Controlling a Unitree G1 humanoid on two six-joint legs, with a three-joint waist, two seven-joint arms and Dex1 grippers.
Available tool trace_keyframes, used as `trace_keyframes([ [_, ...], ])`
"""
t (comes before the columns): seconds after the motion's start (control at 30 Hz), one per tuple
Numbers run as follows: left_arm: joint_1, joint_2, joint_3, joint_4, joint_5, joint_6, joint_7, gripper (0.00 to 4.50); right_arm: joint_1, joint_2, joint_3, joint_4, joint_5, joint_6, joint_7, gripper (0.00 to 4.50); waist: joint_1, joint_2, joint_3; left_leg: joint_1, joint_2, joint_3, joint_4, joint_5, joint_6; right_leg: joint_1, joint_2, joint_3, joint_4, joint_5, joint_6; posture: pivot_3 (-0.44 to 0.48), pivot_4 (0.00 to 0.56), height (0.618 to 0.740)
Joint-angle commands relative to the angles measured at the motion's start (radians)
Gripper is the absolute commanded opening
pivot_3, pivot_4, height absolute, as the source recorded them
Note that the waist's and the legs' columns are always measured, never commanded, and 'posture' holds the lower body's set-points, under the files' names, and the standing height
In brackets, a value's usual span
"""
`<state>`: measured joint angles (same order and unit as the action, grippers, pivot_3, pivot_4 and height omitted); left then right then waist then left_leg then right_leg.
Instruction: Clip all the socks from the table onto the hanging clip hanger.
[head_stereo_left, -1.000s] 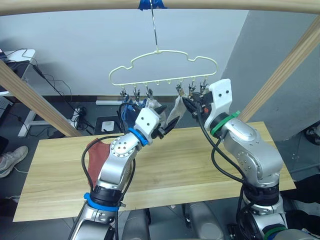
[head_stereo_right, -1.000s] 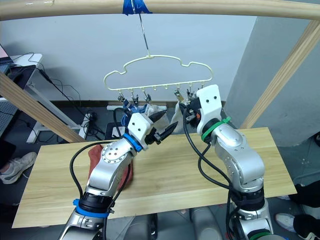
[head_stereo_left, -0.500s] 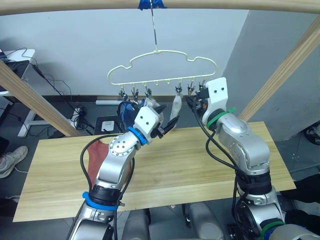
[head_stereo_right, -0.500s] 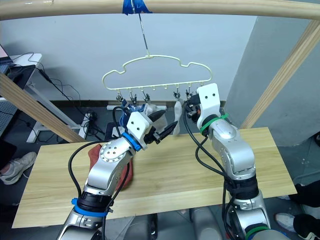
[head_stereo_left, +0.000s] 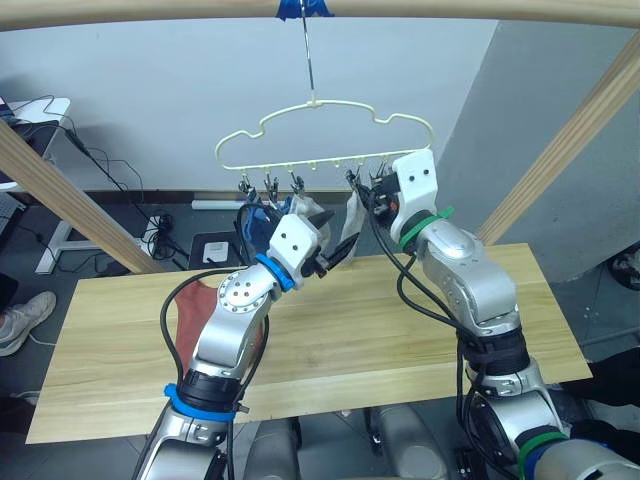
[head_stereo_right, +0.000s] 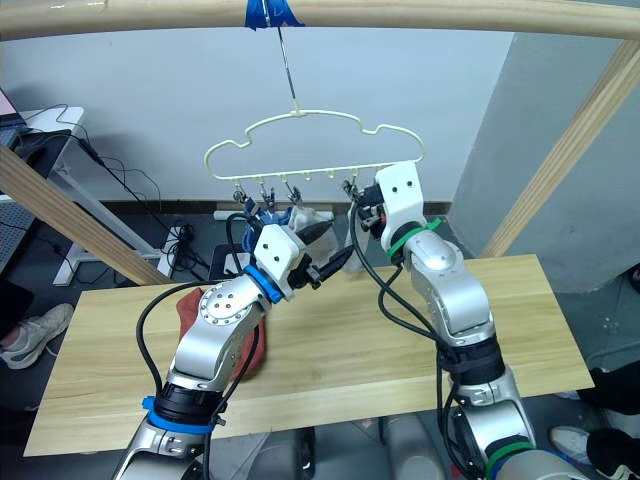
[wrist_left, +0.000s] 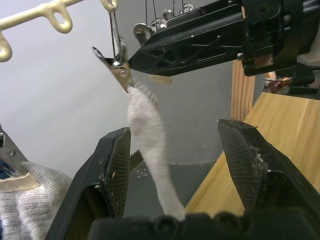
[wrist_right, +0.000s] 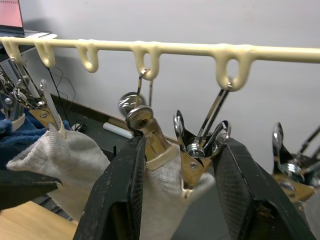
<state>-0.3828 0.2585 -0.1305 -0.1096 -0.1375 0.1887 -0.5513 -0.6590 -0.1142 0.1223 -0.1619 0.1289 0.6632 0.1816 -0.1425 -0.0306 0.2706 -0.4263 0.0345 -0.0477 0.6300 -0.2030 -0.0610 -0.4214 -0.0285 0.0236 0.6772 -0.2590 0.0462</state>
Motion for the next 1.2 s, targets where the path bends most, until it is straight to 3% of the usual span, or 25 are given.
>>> trace_keyframes([
  [0.03, 0.008, 0.004, -0.001, -0.044, -0.002, -0.009, 0.000, 3.04, -0.028, 0.005, 0.003, -0.012, -0.012, -0.039, 0.007, 2.04, 0.000, 0.000, 0.000, 0.000, 0.000, 0.000, 0.000, 0.000, 0.000, 0.000, 0.000, 0.000, 0.000, 0.000, 0.000, -0.220, 0.238, 0.740],
  [0.37, 0.017, 0.008, -0.004, -0.046, 0.001, -0.007, 0.001, 3.04, -0.035, 0.021, -0.013, 0.022, -0.023, -0.072, 0.001, 2.04, 0.001, 0.000, 0.000, 0.000, 0.000, 0.000, 0.000, 0.000, 0.000, 0.000, 0.000, 0.000, 0.000, 0.000, 0.000, -0.217, 0.238, 0.740],
  [0.47, 0.019, 0.009, -0.005, -0.045, 0.002, -0.008, 0.001, 3.04, -0.037, 0.024, -0.019, 0.027, -0.026, -0.076, 0.000, 1.44, 0.001, 0.000, 0.000, 0.000, 0.000, 0.000, 0.000, 0.000, 0.000, 0.000, 0.000, 0.000, 0.000, 0.001, -0.002, -0.218, 0.238, 0.740],
  [0.6, 0.033, 0.016, -0.003, -0.046, 0.008, -0.013, 0.002, 3.04, -0.037, 0.024, -0.023, 0.031, -0.026, -0.081, -0.001, 0.26, 0.001, 0.000, 0.000, 0.000, 0.000, 0.000, 0.000, 0.000, 0.000, 0.000, 0.000, 0.000, 0.000, 0.002, -0.003, -0.217, 0.238, 0.740],
  [0.93, 0.139, 0.053, 0.010, -0.104, 0.049, -0.020, 0.047, 3.04, -0.038, 0.029, -0.038, 0.039, -0.021, -0.090, 0.000, 0.23, 0.002, 0.000, 0.000, 0.000, 0.000, 0.000, 0.000, 0.000, 0.000, 0.000, 0.000, 0.000, 0.001, 0.002, -0.004, -0.207, 0.230, 0.740],
  [1.17, 0.139, 0.051, 0.010, -0.103, 0.050, -0.019, 0.054, 3.04, -0.035, 0.034, -0.040, 0.047, -0.020, -0.083, 0.000, 0.23, 0.003, 0.000, 0.000, 0.000, 0.000, 0.000, 0.000, 0.000, 0.000, 0.000, 0.000, 0.000, 0.001, 0.002, -0.003, -0.206, 0.228, 0.740],
  [1.2, 0.136, 0.050, 0.010, -0.102, 0.050, -0.019, 0.054, 3.04, -0.033, 0.033, -0.040, 0.046, -0.021, -0.080, -0.002, 0.58, 0.003, 0.000, 0.000, 0.000, 0.000, 0.000, 0.000, 0.000, 0.000, 0.000, 0.000, 0.000, 0.001, 0.002, -0.003, -0.208, 0.227, 0.740],
])
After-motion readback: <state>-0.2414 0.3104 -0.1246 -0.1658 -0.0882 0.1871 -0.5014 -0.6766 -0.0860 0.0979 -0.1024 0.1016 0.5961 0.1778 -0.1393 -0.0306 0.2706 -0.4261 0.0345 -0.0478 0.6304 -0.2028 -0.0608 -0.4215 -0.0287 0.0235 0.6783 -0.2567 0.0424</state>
